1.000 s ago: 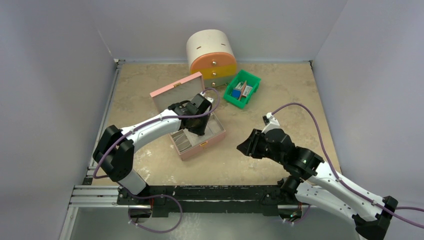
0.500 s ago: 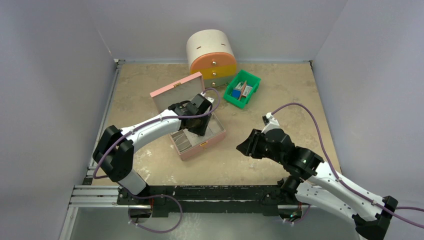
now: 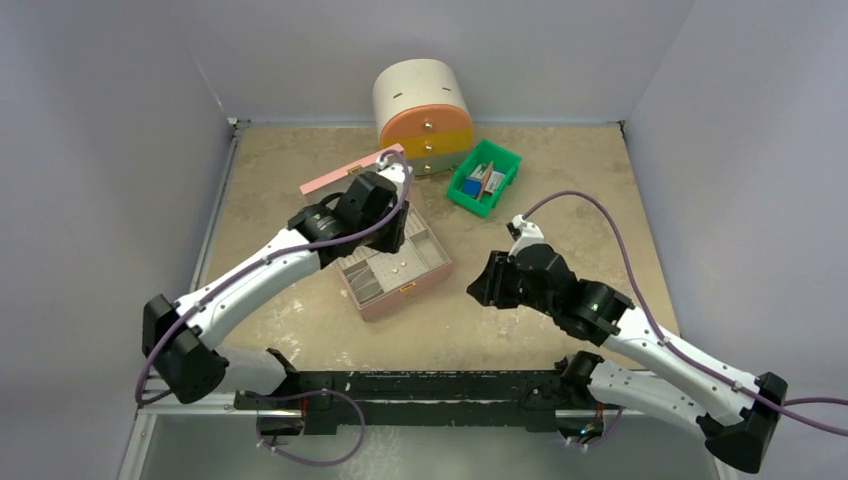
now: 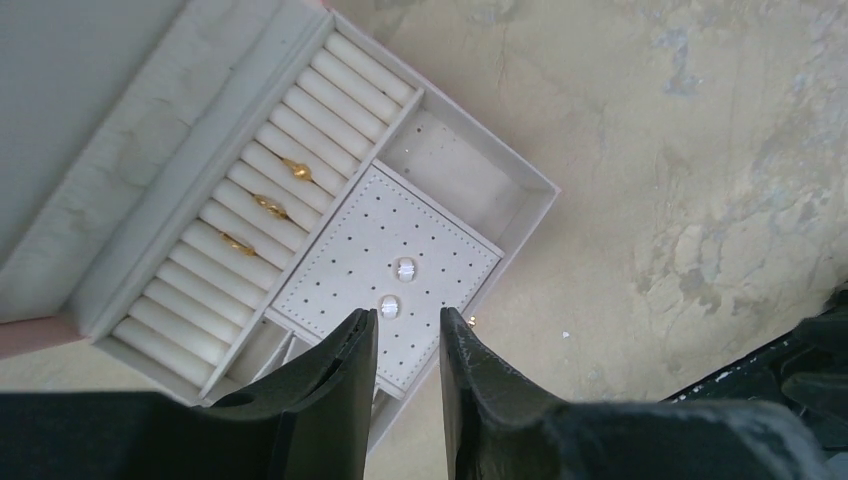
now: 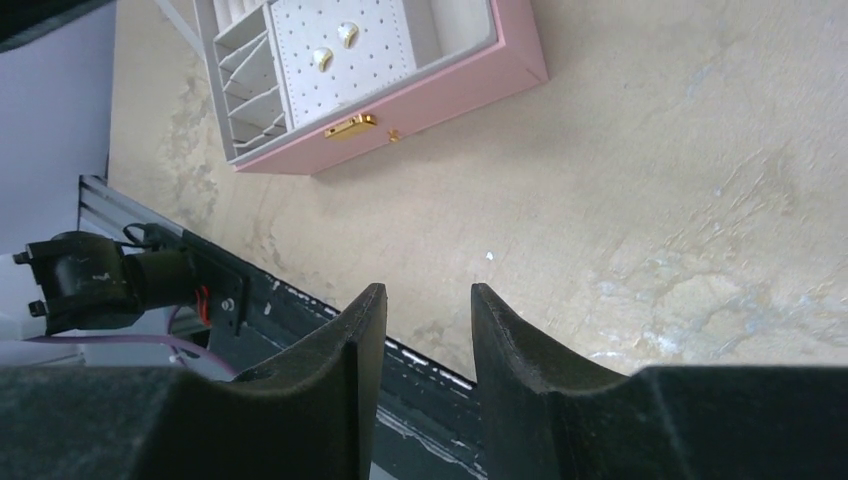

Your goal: Organize the mixed jewelry

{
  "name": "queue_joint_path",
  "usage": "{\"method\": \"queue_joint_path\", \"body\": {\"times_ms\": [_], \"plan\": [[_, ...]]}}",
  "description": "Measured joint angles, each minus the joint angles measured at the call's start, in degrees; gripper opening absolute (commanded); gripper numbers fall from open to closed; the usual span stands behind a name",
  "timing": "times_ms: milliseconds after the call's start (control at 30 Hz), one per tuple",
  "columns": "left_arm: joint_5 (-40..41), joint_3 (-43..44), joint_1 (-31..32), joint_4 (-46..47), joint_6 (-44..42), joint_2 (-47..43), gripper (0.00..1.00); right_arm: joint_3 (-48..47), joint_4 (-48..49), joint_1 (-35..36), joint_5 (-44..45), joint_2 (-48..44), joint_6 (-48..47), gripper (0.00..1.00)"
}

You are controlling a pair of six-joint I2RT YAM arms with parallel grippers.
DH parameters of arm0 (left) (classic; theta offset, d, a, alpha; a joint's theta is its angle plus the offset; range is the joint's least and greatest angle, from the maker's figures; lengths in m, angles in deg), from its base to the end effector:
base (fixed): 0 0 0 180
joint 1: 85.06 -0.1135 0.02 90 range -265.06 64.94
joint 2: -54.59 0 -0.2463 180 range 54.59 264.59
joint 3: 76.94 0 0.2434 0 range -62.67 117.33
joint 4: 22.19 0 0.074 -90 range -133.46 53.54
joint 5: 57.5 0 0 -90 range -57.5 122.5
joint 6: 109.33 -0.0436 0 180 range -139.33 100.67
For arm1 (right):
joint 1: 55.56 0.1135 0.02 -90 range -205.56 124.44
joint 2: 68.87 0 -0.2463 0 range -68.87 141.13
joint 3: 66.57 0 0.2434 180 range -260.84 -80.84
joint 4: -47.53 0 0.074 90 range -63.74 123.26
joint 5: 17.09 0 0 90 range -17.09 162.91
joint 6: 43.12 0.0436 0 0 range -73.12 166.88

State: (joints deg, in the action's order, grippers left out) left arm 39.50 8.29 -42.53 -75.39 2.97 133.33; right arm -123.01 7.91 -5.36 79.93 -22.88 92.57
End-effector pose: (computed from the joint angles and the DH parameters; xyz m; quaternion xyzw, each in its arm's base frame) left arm 0.2204 -0.1949 0.2972 0.1408 0.9173 -0.1495 0.3412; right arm 0.1261 0.1431 0.2776 -0.0029 0.8613 0.3398 0.3777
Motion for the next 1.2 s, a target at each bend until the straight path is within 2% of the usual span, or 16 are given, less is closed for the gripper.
{"method": "queue_joint_path", "body": {"times_ms": [300, 533, 667, 900, 1200], "plan": [[8.17, -0.04, 0.0, -1.46, -0.37, -13.11, 0.31, -6.6, -0.24, 0.0, 5.05, 3.72, -7.5, 0.42], [19.91, -1.75, 0.0, -2.82, -0.24, -25.07, 0.52, -10.99, -1.16, 0.0, 10.93, 4.92, -12.87, 0.42], [27.91, -3.41, 0.0, -3.5, 0.28, -29.88, 0.57, -11.15, -1.44, 0.0, 13.44, 5.05, -14.84, 0.43], [40.54, -4.13, 0.0, -5.16, 2.25, -33.07, 0.62, -10.86, -1.75, -0.48, 17.88, 5.05, -16.87, 0.43], [53.11, -3.5, 0.0, -5.29, 1.77, -32.28, 0.67, -3.85, -0.22, -2.6, 16.48, 6.12, -15.65, 0.44]]}}
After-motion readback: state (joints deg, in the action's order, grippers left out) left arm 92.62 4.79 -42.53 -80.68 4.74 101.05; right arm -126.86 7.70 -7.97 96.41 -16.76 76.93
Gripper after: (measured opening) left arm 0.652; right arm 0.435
